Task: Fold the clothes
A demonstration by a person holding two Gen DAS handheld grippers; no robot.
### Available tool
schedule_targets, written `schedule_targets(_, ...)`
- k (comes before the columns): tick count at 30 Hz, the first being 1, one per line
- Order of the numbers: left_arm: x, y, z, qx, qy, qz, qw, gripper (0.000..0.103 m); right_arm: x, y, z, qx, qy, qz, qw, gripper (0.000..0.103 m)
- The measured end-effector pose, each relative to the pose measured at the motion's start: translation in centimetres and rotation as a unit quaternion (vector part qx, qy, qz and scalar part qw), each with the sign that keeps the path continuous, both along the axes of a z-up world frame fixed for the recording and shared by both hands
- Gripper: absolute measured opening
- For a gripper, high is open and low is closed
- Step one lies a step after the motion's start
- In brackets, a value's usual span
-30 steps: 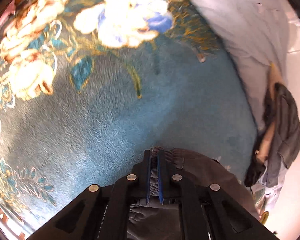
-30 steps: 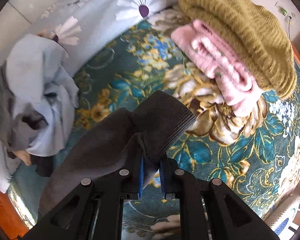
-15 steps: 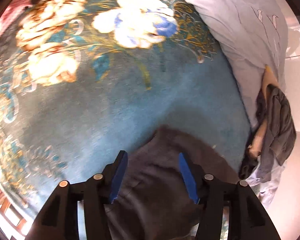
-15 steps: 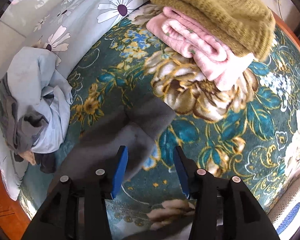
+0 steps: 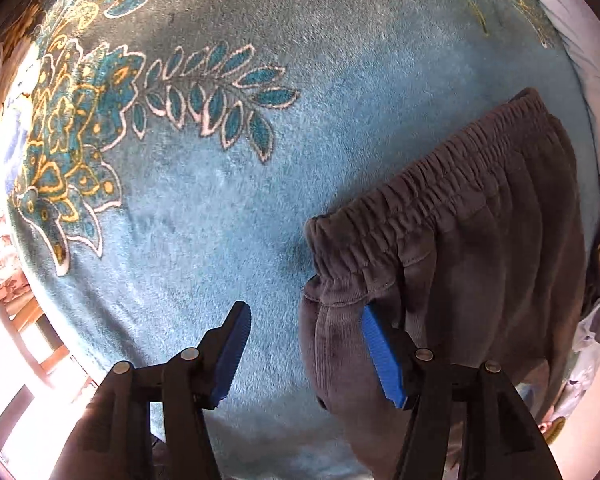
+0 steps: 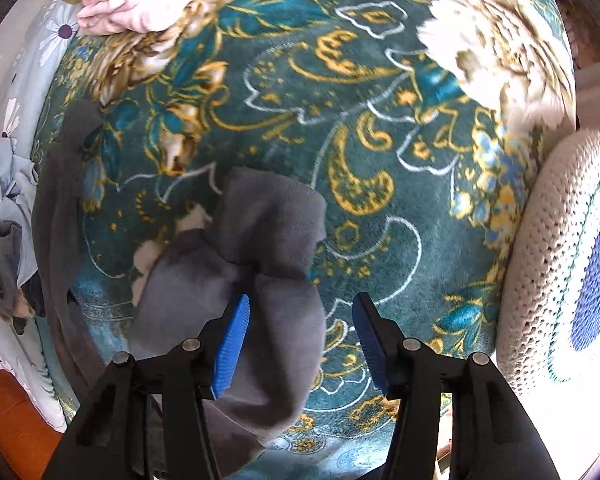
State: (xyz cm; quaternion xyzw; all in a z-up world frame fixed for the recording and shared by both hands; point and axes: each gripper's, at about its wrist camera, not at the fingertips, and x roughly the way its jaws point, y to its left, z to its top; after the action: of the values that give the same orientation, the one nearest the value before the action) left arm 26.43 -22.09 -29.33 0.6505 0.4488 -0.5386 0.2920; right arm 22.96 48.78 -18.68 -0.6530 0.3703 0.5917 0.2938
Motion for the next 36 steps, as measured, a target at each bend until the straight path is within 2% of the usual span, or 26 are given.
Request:
schedule_targets(6,-0.8,-0.1,-0.9,-0.012,-0.004,-0.005,0.9999,0.059,0.6,0.2,-2.8,-0.032,0.029,-0.032,0.999,0.055)
schedule_targets(7,-0.8,-0.2,-0.9,-0.012,0.002,-0.002,0.9999,0.056,0.4,0.2,-3.2,-0.036,0.034,-0.033,0.998,0.051)
schedule_targets(8,-0.7,-0.2,-0.9,-0.011,0.009,0.0,0.9999,0.045,0.2,0.2,-3.5,-0.04,0.039,-0.034,0.998,0.044)
schedule_targets(9,-0.8,-0.2,-0.7,-0.012,0.014,0.002,0.9998,0.03,-0.1,0.1,-3.6,-0.046,0.043,-0.035,0.997,0.028)
schedule_targets(12,-1.2,0.0,0.5,-0.025,0.022,0.004,0.9994,0.019,-1.2,-0.1,-2.8,-0.049,0.055,-0.022,0.997,0.01)
schedule_targets(14,-1.4,-0.1,1.8,-0.034,0.031,0.003,0.9989,0.017,-1.7,0.2,-1.4,-0.052,0.075,-0.018,0.996,0.009)
schedule_targets(18,-1.9,-1.1,5.6,-0.037,0.074,-0.007,0.9966,0.016,-2.4,1.5,2.7,-0.059,0.129,-0.013,0.99,0.009)
schedule_targets(20,-1.6,-1.3,7.3,-0.038,0.092,-0.027,0.9947,0.016,-2.6,1.8,4.6,-0.06,0.146,0.001,0.987,0.009)
schedule_targets(22,-0.5,-1.3,8.4,-0.038,0.095,-0.038,0.994,0.016,-2.0,1.8,5.2,-0.058,0.132,0.009,0.99,0.009)
schedule_targets(24,1.3,-0.8,9.1,-0.03,0.094,-0.027,0.9948,0.016,-1.2,1.7,5.6,-0.057,0.117,0.005,0.991,0.009)
schedule_targets(26,1.5,-0.8,9.5,-0.017,0.098,-0.011,0.995,0.016,-0.6,2.1,5.9,-0.061,0.115,0.002,0.991,0.009)
schedule_targets(31,-3.6,-1.0,10.7,0.014,0.122,0.026,0.9921,0.016,-4.1,1.3,7.8,-0.069,0.141,0.009,0.988,0.009)
schedule_targets(36,-8.7,-3.0,12.1,0.06,0.14,0.072,0.9857,0.016,-12.3,0.1,9.1,-0.068,0.142,0.031,0.987,0.009)
